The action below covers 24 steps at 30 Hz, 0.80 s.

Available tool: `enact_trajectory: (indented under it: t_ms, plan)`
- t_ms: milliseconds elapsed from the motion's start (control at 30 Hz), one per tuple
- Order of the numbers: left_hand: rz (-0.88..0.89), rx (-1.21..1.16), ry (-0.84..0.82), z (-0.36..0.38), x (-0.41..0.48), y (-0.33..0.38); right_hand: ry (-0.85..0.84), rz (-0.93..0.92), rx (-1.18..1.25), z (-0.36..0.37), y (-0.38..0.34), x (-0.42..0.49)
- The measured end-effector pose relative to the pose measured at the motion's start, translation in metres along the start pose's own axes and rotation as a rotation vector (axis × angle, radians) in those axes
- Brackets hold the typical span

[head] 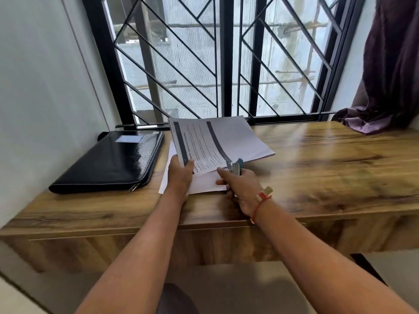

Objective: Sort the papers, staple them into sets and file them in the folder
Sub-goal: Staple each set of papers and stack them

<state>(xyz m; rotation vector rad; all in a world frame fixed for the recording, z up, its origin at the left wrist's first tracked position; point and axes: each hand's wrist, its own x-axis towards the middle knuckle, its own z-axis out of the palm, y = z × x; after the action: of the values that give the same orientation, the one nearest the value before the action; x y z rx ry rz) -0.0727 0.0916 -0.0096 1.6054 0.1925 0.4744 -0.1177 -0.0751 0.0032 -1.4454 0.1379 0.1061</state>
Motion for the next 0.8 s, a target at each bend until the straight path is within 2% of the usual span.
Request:
enact_trajectory:
  t_ms: [167, 400, 600, 800]
  plan:
    - [-0.029, -0.128, -0.06, 0.003, -0.001, 0.001, 0.151, -0.077, 0.018, 0.005, -0.005, 0.0]
    - [0.039, -0.186, -0.266, 0.041, -0.023, 0.021, 0.292, -0.143, 0.03, -0.034, -0.017, 0.009]
    - [-0.014, -0.026, -0.395, 0.072, -0.037, 0.019, 0.388, -0.232, -0.033, -0.078, -0.011, 0.01]
    - [0.029, 0.018, -0.371, 0.075, -0.04, 0.02, 0.391, -0.235, 0.03, -0.086, -0.006, 0.01]
